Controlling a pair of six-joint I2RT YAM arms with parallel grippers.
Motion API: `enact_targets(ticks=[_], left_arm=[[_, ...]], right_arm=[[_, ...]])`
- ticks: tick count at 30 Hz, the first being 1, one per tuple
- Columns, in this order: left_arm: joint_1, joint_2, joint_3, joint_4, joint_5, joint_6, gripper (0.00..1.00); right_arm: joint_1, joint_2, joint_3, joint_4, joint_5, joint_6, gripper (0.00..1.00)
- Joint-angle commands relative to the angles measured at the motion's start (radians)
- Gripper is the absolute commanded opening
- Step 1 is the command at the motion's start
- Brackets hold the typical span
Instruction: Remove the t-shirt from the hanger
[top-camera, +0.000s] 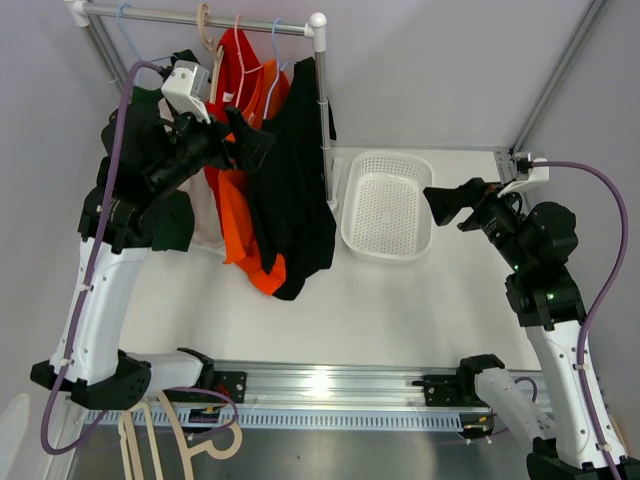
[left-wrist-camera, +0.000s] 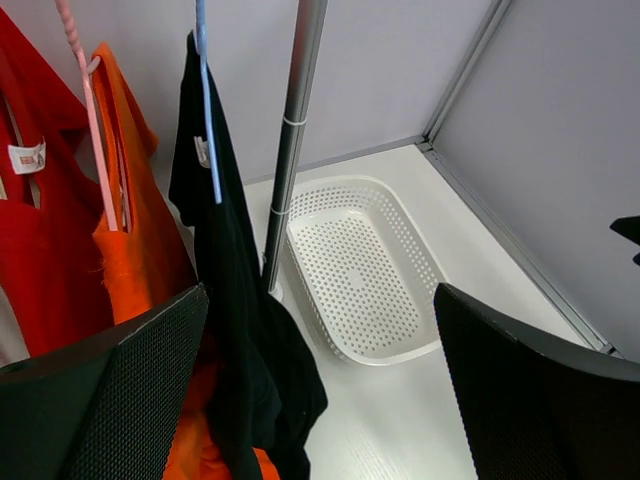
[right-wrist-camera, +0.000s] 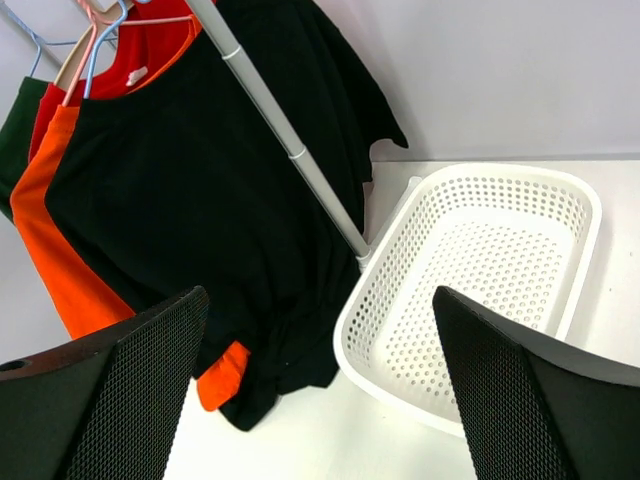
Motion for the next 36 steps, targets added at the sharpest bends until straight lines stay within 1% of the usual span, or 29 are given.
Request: enact_targets(ticks=[1,5,7,8,10,11,13,14,17,19,24,31,34,36], left_arm=[[-0.009,-0.002,0.035,0.012,-0.03,0.038,1.0],[-0.009,0.043,0.047,0.031,-0.065,0.072,1.0],[-0.009,0.087,0.073,0.032,-0.083,0.092,0.99],[-0.009,0.101,0.103,0.038,-0.128,0.085,0.99],[-0.009,0.158,0.131,0.049,-0.137,0.093,1.0],[-0.009,0.184,0.198,0.049,-0.133,0.105,0.99],[-0.009,0.245,0.266,0.003,-0.131,0.115,0.99],[-0.009,0.317,0.383,-0.018,-0.13,0.124,0.99],[-0.003,0.417,0.488,-0.052,-0.123,0.124,0.99],[0.001,0.445,0.501,-0.023,-0.136,0.124,0.99],[0.014,0.526,0.53,0.014,-0.119,0.098,0.95],[0.015,0.575,0.539,0.04,-0.126,0.102,0.94],[0.015,0.584,0.538,0.043,-0.157,0.11,0.93],[0.015,0.592,0.53,0.046,-0.171,0.119,0.86]], right_arm=[[0.007,-0.037,-0.015,0.004,0.003,0.012,0.99],[0.006,-0.042,-0.017,-0.007,0.012,0.0,0.99],[0.007,-0.042,-0.014,-0.01,0.01,-0.002,1.0],[0.007,-0.042,-0.014,-0.013,0.01,-0.003,0.99],[0.007,-0.045,-0.015,-0.014,0.007,-0.012,1.0],[0.007,-0.045,-0.014,-0.016,0.009,-0.012,1.0],[0.007,-0.045,-0.012,-0.022,0.01,-0.016,0.99],[0.009,-0.045,-0.011,-0.025,0.01,-0.017,1.0],[0.009,-0.046,-0.009,-0.03,0.007,-0.02,0.99],[0.009,-0.049,-0.009,-0.028,0.004,-0.019,0.99],[0.009,-0.052,0.001,-0.027,-0.007,-0.003,0.99],[0.009,-0.054,0.004,-0.024,-0.002,-0.003,0.99],[0.009,-0.054,0.004,-0.027,0.007,0.004,1.0],[0.009,-0.058,0.003,-0.025,0.01,0.007,0.99]])
